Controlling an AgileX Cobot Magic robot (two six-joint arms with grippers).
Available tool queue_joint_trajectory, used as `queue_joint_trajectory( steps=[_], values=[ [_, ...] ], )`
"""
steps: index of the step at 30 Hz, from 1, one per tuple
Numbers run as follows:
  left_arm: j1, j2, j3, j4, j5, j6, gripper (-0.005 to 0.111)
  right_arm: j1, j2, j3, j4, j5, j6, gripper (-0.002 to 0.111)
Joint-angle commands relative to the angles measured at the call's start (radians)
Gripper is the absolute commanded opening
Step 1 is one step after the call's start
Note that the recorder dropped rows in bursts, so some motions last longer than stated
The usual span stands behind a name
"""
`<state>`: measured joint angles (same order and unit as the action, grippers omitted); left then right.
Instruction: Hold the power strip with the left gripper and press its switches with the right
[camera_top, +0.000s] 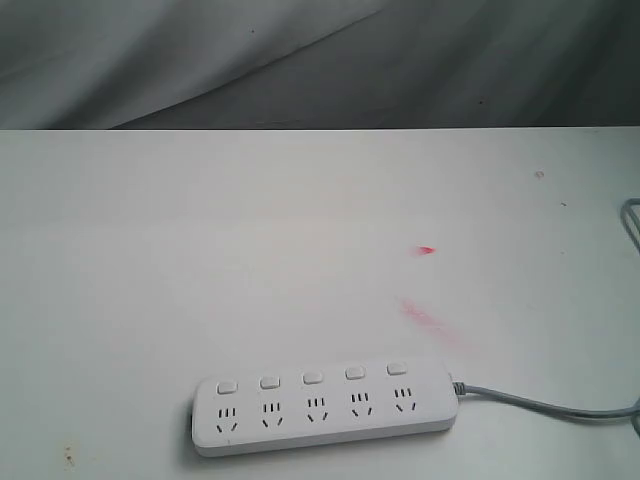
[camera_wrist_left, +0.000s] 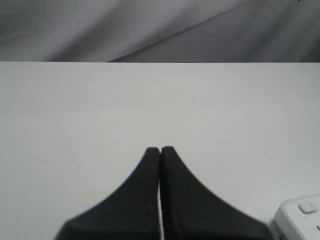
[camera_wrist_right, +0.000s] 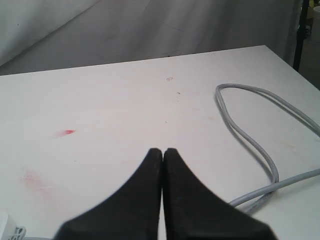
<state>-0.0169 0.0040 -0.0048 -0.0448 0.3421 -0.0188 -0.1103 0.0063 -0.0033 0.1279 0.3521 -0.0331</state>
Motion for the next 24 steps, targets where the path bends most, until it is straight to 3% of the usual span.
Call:
queue_joint_trajectory(
  steps=[1, 17, 24],
  values=[
    [-0.005, -0.004, 0.005, -0.001, -0.012, -0.003, 0.001, -0.009, -0.006, 0.003, 0.003, -0.011, -0.003, 0.000],
    [-0.005, -0.004, 0.005, 0.002, -0.012, -0.003, 0.001, -0.009, -0.006, 0.003, 0.003, -0.011, -0.003, 0.000],
    [-0.005, -0.004, 0.005, 0.111, -0.012, -0.003, 0.001, -0.009, -0.006, 0.003, 0.003, -0.011, -0.003, 0.000]
  ],
)
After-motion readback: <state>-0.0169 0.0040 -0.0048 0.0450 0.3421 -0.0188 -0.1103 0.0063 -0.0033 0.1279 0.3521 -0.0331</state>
